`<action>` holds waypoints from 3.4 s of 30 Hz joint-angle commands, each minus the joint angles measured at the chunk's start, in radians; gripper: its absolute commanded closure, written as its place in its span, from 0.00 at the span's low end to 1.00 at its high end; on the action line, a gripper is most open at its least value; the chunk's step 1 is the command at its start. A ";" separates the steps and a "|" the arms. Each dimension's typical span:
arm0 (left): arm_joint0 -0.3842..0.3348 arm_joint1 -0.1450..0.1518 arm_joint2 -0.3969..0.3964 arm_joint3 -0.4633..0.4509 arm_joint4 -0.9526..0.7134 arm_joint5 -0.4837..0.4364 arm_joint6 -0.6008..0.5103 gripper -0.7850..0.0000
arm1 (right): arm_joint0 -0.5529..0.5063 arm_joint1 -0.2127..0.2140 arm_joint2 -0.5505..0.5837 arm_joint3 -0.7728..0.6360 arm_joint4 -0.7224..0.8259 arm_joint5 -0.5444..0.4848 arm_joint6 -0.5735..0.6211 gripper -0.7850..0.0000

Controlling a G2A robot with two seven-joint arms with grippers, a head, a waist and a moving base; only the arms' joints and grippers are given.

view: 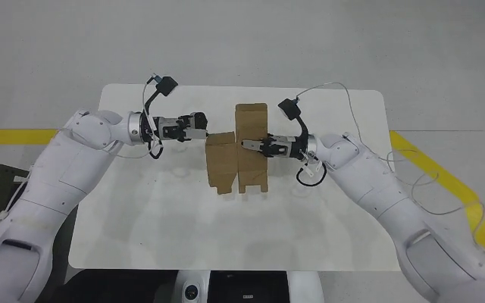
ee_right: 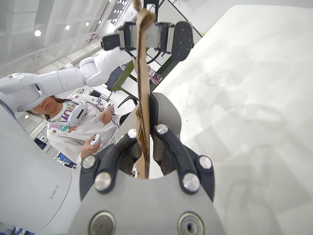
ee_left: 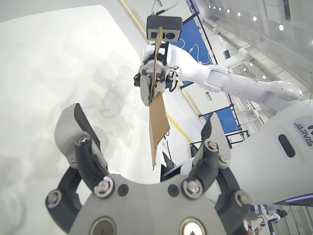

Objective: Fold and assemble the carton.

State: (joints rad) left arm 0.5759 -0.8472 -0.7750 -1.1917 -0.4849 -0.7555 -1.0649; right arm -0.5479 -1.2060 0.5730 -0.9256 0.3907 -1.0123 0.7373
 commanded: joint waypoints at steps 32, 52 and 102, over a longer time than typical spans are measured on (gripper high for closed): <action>0.091 0.030 0.034 -0.118 0.096 -0.037 0.038 0.94 | -0.078 -0.019 0.131 -0.022 -0.069 0.045 -0.118 1.00; 0.053 0.031 0.048 -0.087 -0.064 0.150 -0.150 1.00 | -0.100 -0.004 0.205 -0.031 -0.080 0.068 0.005 0.00; -0.166 0.101 0.352 -0.176 -0.192 0.370 -0.371 1.00 | -0.241 0.117 0.272 -0.218 0.063 0.271 0.341 0.74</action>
State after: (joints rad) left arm 0.4111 -0.7466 -0.4260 -1.3686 -0.6759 -0.3839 -1.4372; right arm -0.7904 -1.0895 0.8475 -1.1439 0.4506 -0.7406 1.0796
